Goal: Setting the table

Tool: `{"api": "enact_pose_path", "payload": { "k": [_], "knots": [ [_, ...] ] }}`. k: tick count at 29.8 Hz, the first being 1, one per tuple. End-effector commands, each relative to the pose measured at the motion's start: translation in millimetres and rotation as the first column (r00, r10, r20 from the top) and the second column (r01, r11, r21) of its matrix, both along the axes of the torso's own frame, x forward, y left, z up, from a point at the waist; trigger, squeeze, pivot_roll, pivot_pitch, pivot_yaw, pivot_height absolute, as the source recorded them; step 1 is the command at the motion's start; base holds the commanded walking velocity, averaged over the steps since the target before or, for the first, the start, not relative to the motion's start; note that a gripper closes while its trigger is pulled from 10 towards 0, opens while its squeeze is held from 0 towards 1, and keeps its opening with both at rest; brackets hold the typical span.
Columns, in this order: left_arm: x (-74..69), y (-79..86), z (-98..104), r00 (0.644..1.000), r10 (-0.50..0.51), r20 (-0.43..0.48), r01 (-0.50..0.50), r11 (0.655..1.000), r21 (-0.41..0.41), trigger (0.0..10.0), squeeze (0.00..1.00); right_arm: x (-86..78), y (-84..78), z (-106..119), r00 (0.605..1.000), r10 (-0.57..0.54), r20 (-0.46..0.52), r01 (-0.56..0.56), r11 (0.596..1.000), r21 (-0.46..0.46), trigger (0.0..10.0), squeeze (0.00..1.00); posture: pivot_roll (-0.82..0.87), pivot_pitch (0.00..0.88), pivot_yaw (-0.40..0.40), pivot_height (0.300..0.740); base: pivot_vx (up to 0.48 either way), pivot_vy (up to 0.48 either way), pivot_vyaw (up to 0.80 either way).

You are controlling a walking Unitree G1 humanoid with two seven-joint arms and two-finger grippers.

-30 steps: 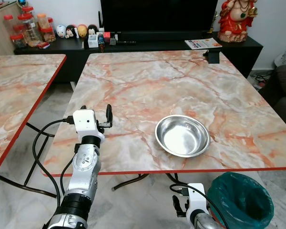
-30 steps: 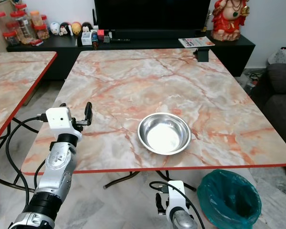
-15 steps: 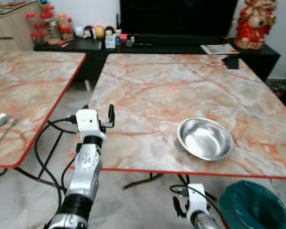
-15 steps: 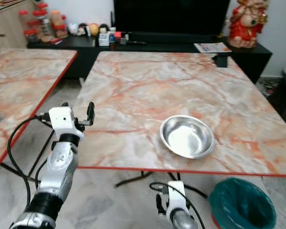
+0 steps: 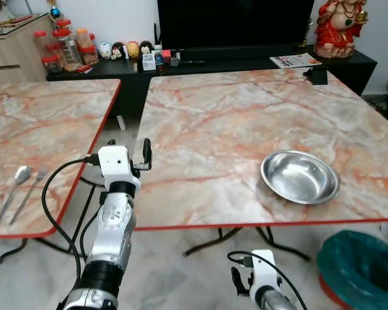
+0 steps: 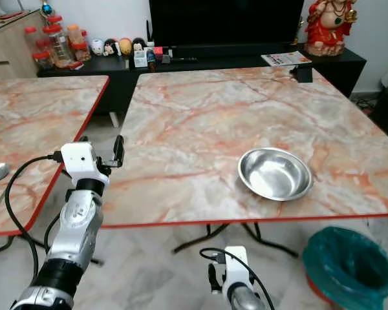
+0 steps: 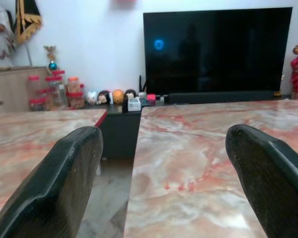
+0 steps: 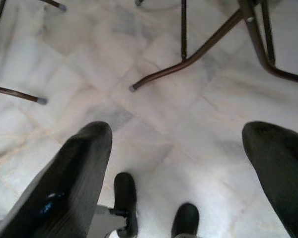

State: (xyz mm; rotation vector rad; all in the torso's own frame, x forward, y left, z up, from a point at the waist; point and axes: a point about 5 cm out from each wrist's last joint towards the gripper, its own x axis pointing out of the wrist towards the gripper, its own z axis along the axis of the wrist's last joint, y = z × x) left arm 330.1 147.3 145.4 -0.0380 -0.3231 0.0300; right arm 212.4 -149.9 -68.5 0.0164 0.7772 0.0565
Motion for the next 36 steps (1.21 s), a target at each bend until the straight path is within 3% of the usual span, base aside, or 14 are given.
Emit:
{"api": "enact_pose_path", "payload": {
  "k": [1,36],
  "knots": [
    [0.0,0.6,2.9,1.0,0.001,0.01,-0.001,1.0,0.011,10.0,0.0,1.1,0.9,0.6,1.0,-0.001,0.002,0.001,1.0,0.002,10.0,0.0,0.06,0.0,0.069,0.736,0.0,0.296,0.0],
    [-2.0,2.0,5.5,1.0,-0.005,0.016,0.005,1.0,0.029,10.0,0.0,2.2,2.7,1.1,1.0,0.001,0.004,-0.001,1.0,0.007,10.0,0.0,0.07,0.0,0.069,0.736,0.0,0.296,0.0]
  ]
}}
